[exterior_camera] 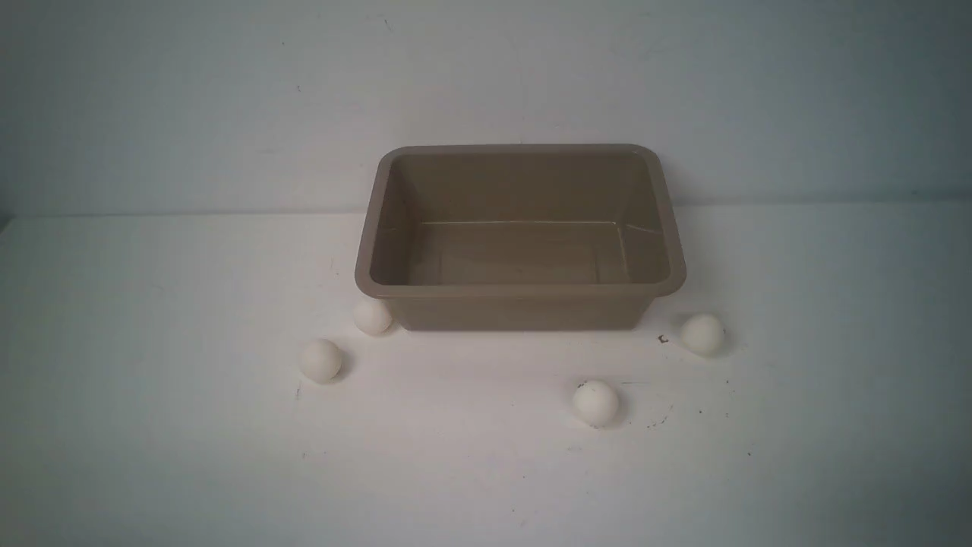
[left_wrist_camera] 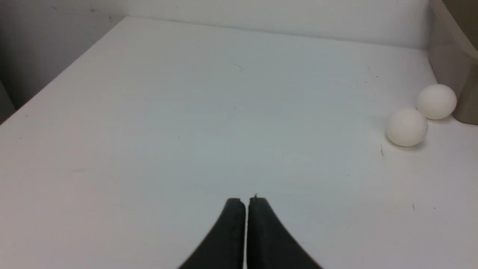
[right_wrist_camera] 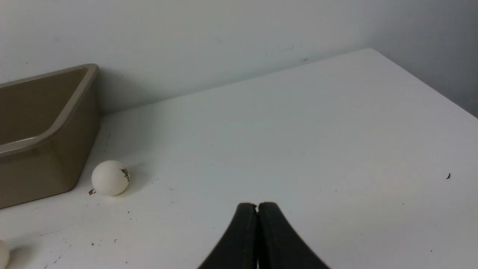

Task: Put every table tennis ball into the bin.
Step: Use the right arm to clamp the table tennis ball closest to it

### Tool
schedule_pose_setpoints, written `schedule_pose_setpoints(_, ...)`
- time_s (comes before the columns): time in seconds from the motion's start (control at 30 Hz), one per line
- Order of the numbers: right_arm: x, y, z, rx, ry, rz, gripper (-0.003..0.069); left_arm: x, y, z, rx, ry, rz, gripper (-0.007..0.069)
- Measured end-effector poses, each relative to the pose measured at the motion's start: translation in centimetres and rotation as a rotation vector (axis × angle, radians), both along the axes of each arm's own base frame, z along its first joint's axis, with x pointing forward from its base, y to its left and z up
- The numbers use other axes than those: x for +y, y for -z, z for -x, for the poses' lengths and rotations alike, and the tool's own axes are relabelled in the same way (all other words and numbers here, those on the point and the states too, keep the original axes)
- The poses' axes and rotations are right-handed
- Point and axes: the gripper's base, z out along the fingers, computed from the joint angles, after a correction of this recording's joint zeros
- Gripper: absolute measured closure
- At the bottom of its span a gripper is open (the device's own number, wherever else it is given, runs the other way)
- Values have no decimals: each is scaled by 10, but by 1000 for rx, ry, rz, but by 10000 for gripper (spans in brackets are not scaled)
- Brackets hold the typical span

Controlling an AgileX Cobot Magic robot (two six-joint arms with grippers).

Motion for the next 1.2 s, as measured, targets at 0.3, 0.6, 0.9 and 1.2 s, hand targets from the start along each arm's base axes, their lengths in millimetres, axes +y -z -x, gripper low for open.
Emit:
schedule_pose_setpoints(0.3, 0, 0, 0, 0, 0, 0, 675, 0, 0, 0, 0, 0, 0, 629)
schedule_pose_setpoints(0.6, 0, 0, 0, 0, 0, 0, 675, 0, 0, 0, 0, 0, 0, 629)
schedule_pose_setpoints(0.9, 2, 0, 0, 0, -28, 0, 675, 0, 0, 0, 0, 0, 0, 629)
schedule_pose_setpoints(1.2, 2, 0, 0, 0, -36, 0, 675, 0, 0, 0, 0, 0, 0, 629)
